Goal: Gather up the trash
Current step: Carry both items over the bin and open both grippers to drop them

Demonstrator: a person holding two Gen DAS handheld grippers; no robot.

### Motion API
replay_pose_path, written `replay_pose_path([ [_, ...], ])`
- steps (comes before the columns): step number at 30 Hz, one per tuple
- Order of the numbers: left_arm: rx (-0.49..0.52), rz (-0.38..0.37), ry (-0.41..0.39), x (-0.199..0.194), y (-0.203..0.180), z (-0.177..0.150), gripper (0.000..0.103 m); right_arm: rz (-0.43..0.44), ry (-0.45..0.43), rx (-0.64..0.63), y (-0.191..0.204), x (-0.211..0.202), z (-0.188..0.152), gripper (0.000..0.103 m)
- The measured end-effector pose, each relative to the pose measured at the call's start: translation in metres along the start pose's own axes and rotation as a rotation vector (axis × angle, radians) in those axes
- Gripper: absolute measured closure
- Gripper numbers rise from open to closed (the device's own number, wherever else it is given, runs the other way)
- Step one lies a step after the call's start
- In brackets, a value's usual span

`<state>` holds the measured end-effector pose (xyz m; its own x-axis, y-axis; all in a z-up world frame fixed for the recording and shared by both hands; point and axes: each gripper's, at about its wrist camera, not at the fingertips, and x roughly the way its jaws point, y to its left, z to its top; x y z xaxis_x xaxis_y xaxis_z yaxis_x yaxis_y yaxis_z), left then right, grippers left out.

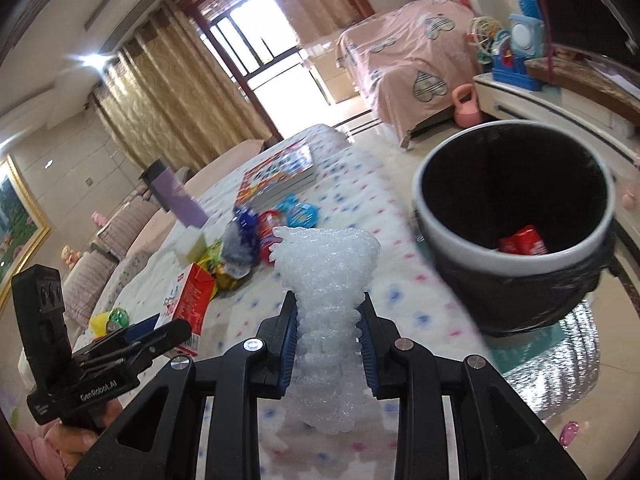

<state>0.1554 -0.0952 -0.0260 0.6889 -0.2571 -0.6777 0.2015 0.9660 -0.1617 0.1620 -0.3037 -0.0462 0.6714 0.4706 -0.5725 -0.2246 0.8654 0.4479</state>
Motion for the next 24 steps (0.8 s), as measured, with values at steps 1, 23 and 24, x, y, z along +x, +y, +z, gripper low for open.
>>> replay_pose_path([
  [1,0.012,-0.011,-0.001,0.003,-0.007,0.003,0.045,-0.007,-0.008,0.006,-0.004,-0.004,0.002,0.075],
  [23,0.183,-0.145,-0.005,0.061,-0.111,0.058,0.045,-0.152,-0.097,0.098,-0.09,-0.033,0.047,0.075],
  [24,0.187,-0.149,-0.003,0.064,-0.114,0.06,0.045,-0.156,-0.097,0.1,-0.093,-0.032,0.049,0.075],
])
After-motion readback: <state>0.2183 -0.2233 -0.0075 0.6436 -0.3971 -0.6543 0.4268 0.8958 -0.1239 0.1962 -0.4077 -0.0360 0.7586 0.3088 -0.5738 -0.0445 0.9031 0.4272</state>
